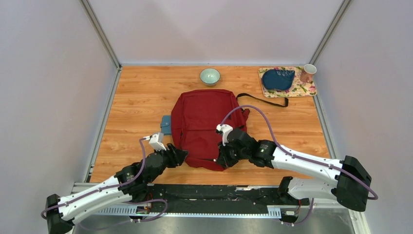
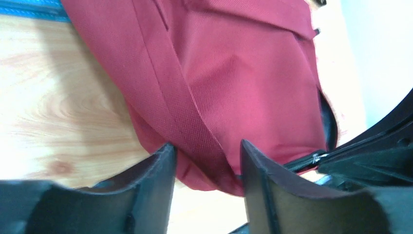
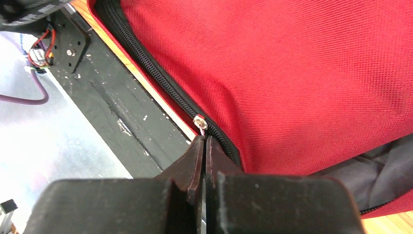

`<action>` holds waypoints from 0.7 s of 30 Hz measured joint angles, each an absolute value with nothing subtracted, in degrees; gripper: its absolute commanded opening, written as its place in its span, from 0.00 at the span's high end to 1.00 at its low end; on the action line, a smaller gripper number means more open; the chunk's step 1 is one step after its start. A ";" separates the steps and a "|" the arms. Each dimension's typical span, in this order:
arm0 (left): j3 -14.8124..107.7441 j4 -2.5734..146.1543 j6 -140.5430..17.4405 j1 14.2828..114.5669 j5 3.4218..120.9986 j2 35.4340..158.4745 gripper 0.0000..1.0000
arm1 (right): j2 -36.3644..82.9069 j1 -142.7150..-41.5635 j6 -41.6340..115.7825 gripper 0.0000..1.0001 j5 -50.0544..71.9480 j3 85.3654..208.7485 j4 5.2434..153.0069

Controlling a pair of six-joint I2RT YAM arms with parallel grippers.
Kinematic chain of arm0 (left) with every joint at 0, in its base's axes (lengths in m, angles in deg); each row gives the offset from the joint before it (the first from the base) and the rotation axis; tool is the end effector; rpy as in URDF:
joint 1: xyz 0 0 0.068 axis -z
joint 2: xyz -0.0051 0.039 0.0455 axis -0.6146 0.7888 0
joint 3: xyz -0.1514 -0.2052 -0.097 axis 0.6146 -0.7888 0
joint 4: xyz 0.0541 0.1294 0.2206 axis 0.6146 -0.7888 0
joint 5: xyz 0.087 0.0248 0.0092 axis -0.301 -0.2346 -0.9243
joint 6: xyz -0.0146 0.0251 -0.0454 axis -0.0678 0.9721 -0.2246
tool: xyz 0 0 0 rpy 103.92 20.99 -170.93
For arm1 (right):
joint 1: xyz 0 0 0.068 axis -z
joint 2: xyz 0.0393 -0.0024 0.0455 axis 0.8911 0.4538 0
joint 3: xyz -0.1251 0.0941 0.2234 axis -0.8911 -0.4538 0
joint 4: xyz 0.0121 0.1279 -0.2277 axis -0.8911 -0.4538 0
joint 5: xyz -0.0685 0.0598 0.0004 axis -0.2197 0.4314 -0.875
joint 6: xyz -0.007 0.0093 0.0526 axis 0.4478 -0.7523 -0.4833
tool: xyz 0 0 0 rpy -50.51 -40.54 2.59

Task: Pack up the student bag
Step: Zip the student bag at the center of the board.

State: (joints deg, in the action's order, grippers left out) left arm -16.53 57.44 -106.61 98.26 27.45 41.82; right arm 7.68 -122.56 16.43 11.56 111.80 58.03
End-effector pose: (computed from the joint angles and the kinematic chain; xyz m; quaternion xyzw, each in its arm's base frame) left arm 0.0739 -0.0976 0.1748 -0.0996 0.8170 -0.3558 0.4427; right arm 0.1133 0.2031 0.2244 -0.2818 0.8839 0.3013 0.2202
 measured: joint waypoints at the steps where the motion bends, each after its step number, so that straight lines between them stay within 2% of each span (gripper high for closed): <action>1: -16.53 56.10 -106.00 98.26 26.84 40.53 0.18 | 7.60 -122.47 16.47 1.00 11.32 111.63 57.74; 4: -14.98 51.84 -103.47 98.26 26.38 40.51 0.18 | 7.62 -122.23 16.58 1.00 11.29 111.08 57.42; 8: -7.31 44.06 -102.31 98.26 26.20 46.48 0.18 | 7.84 -122.19 16.58 1.00 11.29 111.02 57.44; 11: -3.25 43.71 -104.91 98.22 28.08 49.19 0.18 | 7.88 -122.17 16.56 1.00 11.27 111.02 57.46; 16: -12.18 56.32 -112.38 99.77 33.79 47.48 0.18 | 7.88 -122.17 16.58 1.00 10.88 110.99 57.22; 21: -13.91 58.57 -118.50 106.87 33.87 52.14 0.17 | 7.84 -122.17 16.58 1.00 10.42 110.78 56.48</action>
State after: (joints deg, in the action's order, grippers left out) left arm -13.91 58.57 -118.50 106.87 33.87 52.14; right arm 7.84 -122.17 16.58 10.42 110.78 56.48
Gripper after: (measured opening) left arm 0.824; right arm 0.009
